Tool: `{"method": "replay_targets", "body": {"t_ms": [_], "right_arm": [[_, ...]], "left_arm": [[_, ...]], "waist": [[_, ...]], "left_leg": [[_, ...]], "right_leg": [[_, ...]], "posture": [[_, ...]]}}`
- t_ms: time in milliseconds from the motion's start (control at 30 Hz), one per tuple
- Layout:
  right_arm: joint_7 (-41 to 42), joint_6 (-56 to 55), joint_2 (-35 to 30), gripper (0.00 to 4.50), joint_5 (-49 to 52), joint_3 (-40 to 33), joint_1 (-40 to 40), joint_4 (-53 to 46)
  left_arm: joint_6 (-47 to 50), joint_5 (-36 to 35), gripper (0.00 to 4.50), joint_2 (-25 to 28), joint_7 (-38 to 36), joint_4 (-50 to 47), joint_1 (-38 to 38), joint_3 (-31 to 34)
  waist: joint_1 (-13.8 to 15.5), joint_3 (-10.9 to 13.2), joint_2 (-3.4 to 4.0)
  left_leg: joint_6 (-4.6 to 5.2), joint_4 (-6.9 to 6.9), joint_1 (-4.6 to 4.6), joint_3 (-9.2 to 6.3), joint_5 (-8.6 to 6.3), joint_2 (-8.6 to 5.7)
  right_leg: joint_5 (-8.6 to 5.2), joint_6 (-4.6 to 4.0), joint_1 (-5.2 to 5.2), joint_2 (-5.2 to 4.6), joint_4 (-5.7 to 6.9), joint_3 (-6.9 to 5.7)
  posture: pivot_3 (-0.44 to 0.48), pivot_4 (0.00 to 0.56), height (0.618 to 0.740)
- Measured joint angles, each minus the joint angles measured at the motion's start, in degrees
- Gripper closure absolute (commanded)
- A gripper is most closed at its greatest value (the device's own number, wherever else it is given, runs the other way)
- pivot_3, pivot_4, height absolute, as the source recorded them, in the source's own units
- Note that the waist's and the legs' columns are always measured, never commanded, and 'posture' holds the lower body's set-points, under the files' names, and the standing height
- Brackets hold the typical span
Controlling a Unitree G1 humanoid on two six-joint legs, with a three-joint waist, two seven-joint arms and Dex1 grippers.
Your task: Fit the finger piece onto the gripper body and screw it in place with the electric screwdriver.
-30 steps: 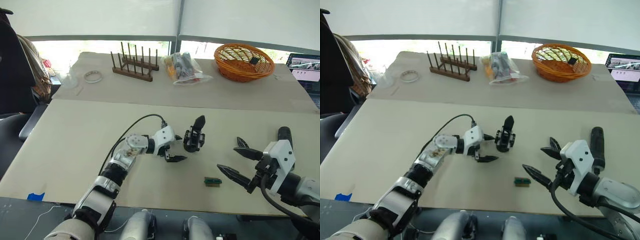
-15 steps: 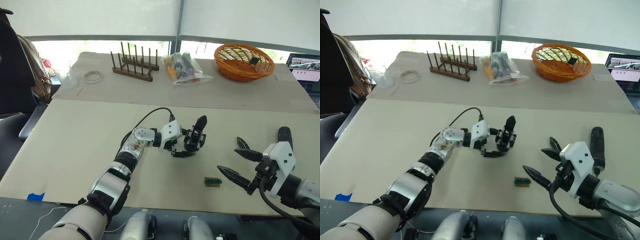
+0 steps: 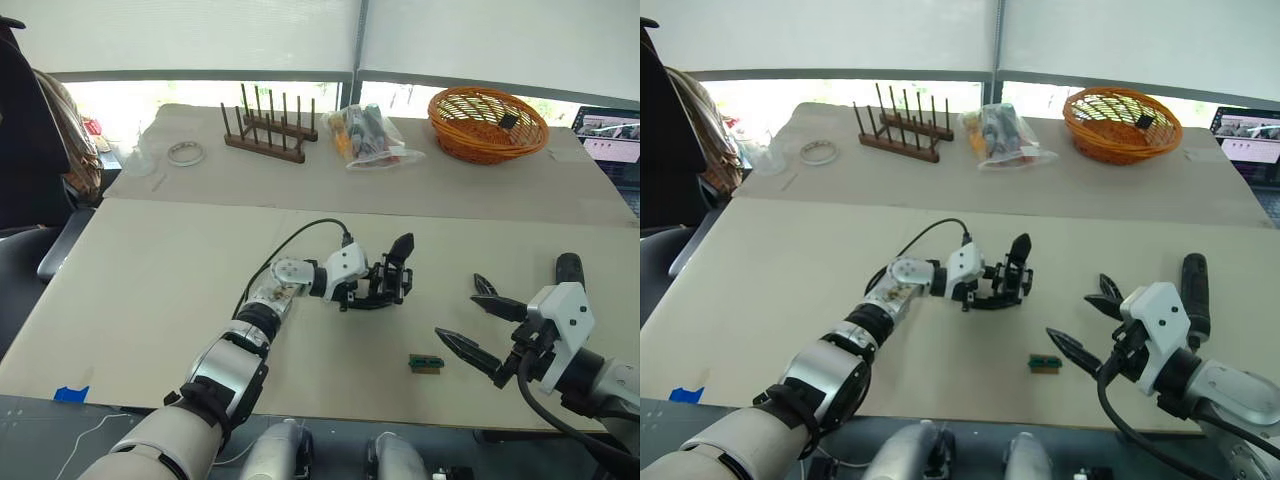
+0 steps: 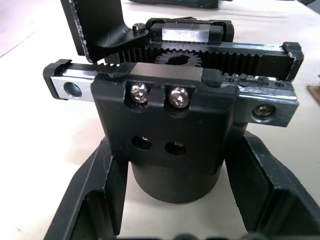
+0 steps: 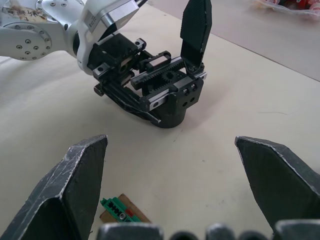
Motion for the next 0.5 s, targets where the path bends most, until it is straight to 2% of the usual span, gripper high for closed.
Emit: {"method": "replay_targets", "body": {"t_ms": [133, 267, 367, 500], "right_arm": [[0.2, 0.0, 0.0, 0.00, 0.5, -1.9, 1.1, -0.4], [0.7, 0.0, 0.0, 0.00, 0.4, -2.4, 2.6, -0.7], [1.3, 0.0, 0.0, 0.00, 0.3, -2.4, 3.2, -1.0], [2.2, -0.4, -1.3, 0.00, -1.9, -2.1, 3.7, -1.1]], "left_arm": [[5.0, -1.5, 2.19, -0.2, 0.7, -11.6, 7.8, 0.5], [11.8, -1.2, 2.19, -1.6, 5.6, -24.5, 15.5, -1.0], [15.0, 0.2, 2.19, -1.8, 9.2, -28.5, 15.8, -2.0], [15.1, 1.3, 2.19, -1.0, 12.0, -29.0, 15.4, -2.4]], "waist": [[-0.1, 0.0, 0.00], [0.1, 0.0, 0.00], [0.1, 0.0, 0.01], [-0.1, 0.0, 0.01]], "left_leg": [[0.00, 0.00, 0.00, -0.02, 0.00, 0.01], [-0.01, 0.06, -0.03, -0.02, 0.00, 0.00], [-0.01, 0.07, -0.02, -0.03, 0.00, 0.00], [-0.01, 0.03, -0.02, -0.02, -0.01, -0.01]], "right_leg": [[0.00, 0.00, 0.02, 0.00, 0.00, 0.00], [0.00, 0.00, 0.02, -0.02, -0.01, 0.04], [0.00, 0.00, 0.01, -0.02, 0.03, 0.05], [0.00, 0.00, -0.03, -0.01, 0.04, 0.06]], "posture": [[0.000, 0.150, 0.740], [0.000, 0.150, 0.740], [0.000, 0.150, 0.740], [0.000, 0.150, 0.740]]}}
